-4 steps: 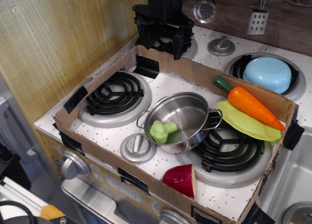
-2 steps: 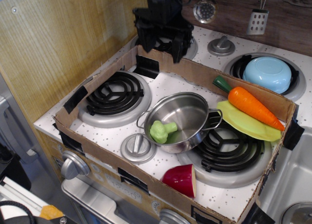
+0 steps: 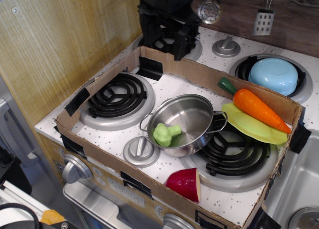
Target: Take broccoli out of pan
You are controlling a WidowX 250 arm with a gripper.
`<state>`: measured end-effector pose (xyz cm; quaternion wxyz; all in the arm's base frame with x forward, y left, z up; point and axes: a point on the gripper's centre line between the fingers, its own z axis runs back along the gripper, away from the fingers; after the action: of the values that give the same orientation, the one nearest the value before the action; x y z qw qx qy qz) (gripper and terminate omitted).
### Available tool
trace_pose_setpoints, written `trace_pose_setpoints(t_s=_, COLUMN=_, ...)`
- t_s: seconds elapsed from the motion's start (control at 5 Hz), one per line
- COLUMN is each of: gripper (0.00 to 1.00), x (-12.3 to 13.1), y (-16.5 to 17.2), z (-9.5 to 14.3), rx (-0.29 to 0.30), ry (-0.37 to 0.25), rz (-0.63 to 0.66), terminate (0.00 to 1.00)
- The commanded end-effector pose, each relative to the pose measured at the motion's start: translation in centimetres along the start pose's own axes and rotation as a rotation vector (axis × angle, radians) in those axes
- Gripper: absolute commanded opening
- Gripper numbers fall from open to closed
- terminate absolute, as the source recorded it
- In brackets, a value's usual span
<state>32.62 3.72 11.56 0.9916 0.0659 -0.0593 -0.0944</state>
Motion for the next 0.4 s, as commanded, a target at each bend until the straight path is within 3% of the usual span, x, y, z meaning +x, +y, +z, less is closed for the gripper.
trace_pose_setpoints(t_s=0.0, gripper=1.0, x=-1.9, y=-2.3, z=1.7, rx=-0.081, ry=-0.079, rz=-0.175, terminate=0.0)
trace_pose_setpoints(t_s=0.2, gripper=1.0, x=-3.0, y=-3.1, z=0.2, rx=-0.094, ry=-0.144, rz=-0.278, terminate=0.0)
